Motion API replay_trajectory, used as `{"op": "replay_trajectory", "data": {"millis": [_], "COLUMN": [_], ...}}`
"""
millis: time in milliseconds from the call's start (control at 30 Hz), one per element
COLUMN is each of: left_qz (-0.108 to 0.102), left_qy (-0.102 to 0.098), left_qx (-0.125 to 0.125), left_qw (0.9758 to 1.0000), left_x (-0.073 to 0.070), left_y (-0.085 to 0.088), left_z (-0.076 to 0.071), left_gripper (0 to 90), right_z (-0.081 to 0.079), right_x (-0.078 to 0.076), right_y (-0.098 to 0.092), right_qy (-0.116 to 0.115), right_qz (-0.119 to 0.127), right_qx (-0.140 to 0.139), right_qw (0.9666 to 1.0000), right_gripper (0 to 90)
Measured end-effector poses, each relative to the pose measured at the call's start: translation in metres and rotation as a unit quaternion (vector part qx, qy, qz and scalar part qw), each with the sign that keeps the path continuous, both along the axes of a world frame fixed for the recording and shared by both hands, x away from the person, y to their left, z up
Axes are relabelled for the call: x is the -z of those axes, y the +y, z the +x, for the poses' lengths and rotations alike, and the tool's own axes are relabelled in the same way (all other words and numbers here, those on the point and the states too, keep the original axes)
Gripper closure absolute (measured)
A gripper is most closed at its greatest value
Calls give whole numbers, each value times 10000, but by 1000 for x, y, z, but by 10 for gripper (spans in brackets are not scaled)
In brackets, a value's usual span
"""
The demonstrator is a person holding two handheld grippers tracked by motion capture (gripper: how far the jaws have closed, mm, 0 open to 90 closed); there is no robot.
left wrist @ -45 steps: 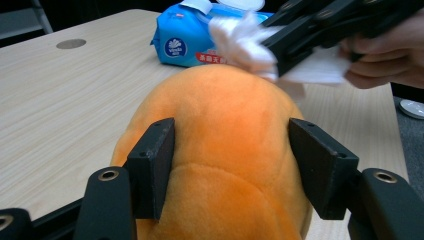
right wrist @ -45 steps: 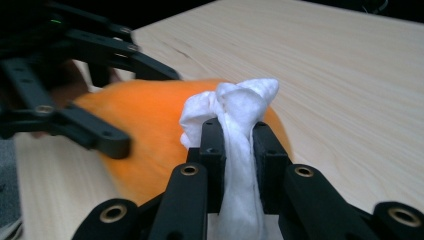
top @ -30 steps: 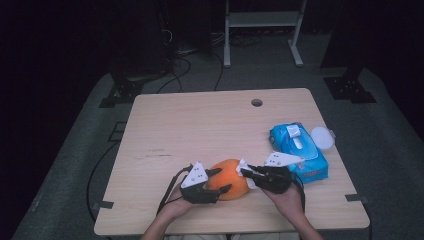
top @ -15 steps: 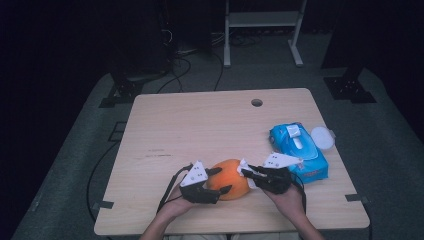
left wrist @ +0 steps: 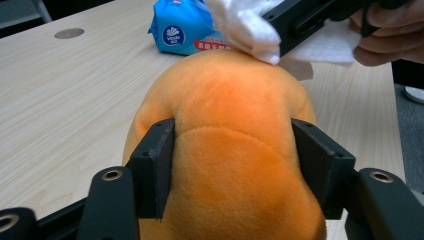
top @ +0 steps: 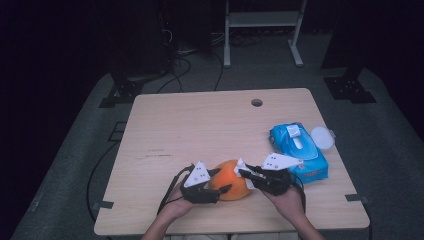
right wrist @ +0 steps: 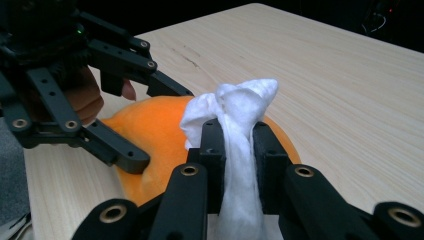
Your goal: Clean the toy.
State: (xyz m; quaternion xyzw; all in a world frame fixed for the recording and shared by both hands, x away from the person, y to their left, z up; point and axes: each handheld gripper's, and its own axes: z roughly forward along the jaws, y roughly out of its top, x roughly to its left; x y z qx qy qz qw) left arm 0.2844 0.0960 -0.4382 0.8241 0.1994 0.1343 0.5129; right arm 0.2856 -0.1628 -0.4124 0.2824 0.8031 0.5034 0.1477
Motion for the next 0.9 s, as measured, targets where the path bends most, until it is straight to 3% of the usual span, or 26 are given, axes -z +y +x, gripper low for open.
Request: {"op": "replay_trajectory", "data": {"millis": [100,133,167,200,233,267,300,333,367,433,500,567,600,633,667,700,733,767,800,867,900], "left_qz": [-156,-194,-194,-192,-234,-234,-259,-182,-182,-122,-20,-56,-164,-357,-357,-435,-503,-531,-319,-257,-201], "left_qy": [128,409,409,729,840,840,818,590,590,148,-205,-150,9,386,386,548,608,526,290,192,121], "left_qx": [-176,-408,-408,-406,-394,-394,-362,-356,-356,-400,-372,-380,-386,-455,-455,-511,-540,-535,-504,-462,-401], "left_qw": [9996,9981,9981,9963,9954,9954,9957,9975,9975,9990,9991,9991,9991,9976,9976,9962,9954,9958,9978,9984,9989], "left_x": [-3,-3,-3,2,5,5,7,7,7,1,-6,-6,-5,-2,-2,1,3,5,5,4,3], "left_y": [3,5,5,6,6,6,6,7,7,8,8,7,7,8,8,9,11,11,10,9,8], "left_z": [3,6,6,9,10,10,9,9,9,10,13,14,14,16,16,17,18,16,14,12,11], "left_gripper": [257,150,134,134,147,203,203,293,337,380,398,372,251,197,189,189,254,254,326,347,361], "right_z": [2,5,7,7,8,8,7,5,5,3,1,2,4,5,5,6,6,6,2,-1,-4], "right_x": [7,12,13,14,14,14,14,13,13,9,6,8,11,12,12,13,13,13,8,5,0], "right_y": [-1,-5,-7,-9,-10,-10,-9,-6,-6,-4,-4,-5,-7,-8,-8,-9,-10,-10,-3,1,6], "right_qy": [-7,73,125,171,190,190,236,204,204,195,139,144,196,222,222,239,293,293,146,56,-57], "right_qz": [-138,-106,-48,-21,4,4,45,14,14,84,121,109,93,85,85,82,133,133,40,-3,29], "right_qx": [60,159,180,200,203,203,190,197,197,207,217,221,246,261,261,284,304,304,281,231,53], "right_qw": [9999,9998,9997,9997,9996,9996,9995,9996,9996,9996,9996,9996,9995,9994,9994,9993,9990,9990,9995,9997,10000], "right_gripper": [777,777,778,778,778,778,778,779,779,779,779,779,780,780,780,780,780,780,779,779,778]}}
